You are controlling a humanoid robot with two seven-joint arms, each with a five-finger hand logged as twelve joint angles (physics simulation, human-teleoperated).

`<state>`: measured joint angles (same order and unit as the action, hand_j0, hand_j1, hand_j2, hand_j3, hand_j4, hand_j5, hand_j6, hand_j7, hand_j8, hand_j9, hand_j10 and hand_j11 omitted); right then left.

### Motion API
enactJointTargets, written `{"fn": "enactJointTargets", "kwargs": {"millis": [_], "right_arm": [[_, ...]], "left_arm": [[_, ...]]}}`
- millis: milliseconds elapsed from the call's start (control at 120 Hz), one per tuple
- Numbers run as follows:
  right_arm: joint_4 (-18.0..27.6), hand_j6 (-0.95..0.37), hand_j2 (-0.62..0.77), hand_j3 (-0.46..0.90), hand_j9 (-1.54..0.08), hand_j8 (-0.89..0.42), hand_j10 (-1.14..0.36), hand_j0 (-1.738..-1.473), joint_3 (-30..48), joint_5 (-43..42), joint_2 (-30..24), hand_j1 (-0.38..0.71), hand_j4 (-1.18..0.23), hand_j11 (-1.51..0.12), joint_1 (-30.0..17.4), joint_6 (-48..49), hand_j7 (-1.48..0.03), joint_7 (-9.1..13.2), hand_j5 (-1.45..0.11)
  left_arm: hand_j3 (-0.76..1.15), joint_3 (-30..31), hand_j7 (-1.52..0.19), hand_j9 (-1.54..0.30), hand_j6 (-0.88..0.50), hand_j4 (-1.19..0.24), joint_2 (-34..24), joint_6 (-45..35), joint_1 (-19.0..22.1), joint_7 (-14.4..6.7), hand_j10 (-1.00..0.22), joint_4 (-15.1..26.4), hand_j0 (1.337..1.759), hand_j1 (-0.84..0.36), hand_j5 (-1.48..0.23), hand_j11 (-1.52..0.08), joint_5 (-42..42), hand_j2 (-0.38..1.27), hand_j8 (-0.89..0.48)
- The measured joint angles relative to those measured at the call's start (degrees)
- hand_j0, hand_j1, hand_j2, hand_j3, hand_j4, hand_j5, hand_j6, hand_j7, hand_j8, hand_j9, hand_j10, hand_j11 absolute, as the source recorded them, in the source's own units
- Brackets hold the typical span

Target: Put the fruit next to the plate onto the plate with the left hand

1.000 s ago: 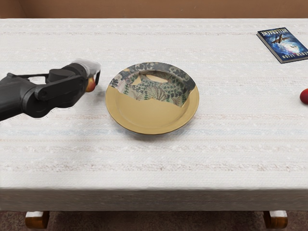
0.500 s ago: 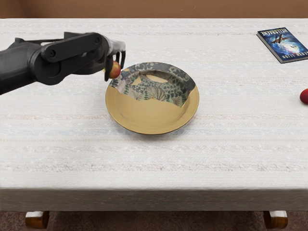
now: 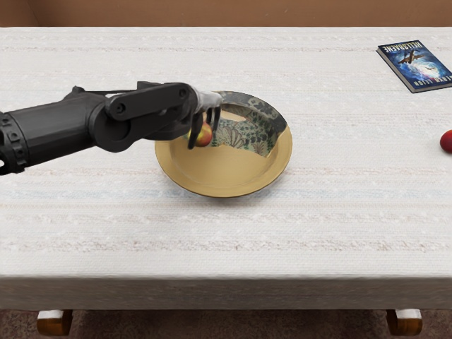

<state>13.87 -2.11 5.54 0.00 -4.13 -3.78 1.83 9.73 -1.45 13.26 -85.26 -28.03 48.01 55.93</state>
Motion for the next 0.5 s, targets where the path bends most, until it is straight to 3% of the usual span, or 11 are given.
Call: {"fn": "enactJointTargets", "kwargs": {"millis": [117, 267, 367, 500], "right_arm": [[0.0, -0.03, -0.01, 0.0, -0.04, -0.03, -0.03, -1.658, 0.0, 0.0, 0.0, -0.31, -0.03, -0.04, 0.0, 0.0, -0.04, -0.01, -0.04], [0.01, -0.03, -0.01, 0.0, -0.04, -0.03, -0.03, -1.658, 0.0, 0.0, 0.0, -0.31, -0.03, -0.04, 0.0, 0.0, -0.04, -0.01, -0.04], [0.01, -0.03, -0.01, 0.0, -0.04, -0.03, -0.03, -1.658, 0.0, 0.0, 0.0, -0.31, -0.03, -0.04, 0.0, 0.0, -0.04, -0.02, -0.04], [0.0, -0.03, -0.01, 0.0, -0.04, -0.03, -0.03, -1.658, 0.0, 0.0, 0.0, -0.31, -0.03, -0.04, 0.0, 0.0, -0.04, -0.02, -0.04]], "left_arm": [[0.0, -0.15, -0.63, -0.62, -0.32, -0.44, 0.04, 0.07, -0.21, -0.06, -0.47, 0.28, 1.657, -0.18, -0.65, -0.62, -1.76, 0.4, -0.36], [0.0, -0.29, -0.47, -0.47, -0.29, -0.34, -1.22, 0.38, -2.68, -0.17, -0.36, 1.73, 1.658, -0.06, -0.48, -0.47, -4.5, 0.22, -0.3], [0.0, -1.09, -0.42, -0.42, -0.27, -0.31, -9.34, 2.25, -2.83, -0.71, -0.32, 5.43, 1.658, -0.02, -0.42, -0.42, -13.29, 0.15, -0.29], [0.0, -5.59, -0.38, -0.38, -0.27, -0.28, -22.6, 15.26, -1.69, -4.9, -0.29, 7.84, 1.658, 0.01, -0.38, -0.38, -32.89, 0.11, -0.27]]}}
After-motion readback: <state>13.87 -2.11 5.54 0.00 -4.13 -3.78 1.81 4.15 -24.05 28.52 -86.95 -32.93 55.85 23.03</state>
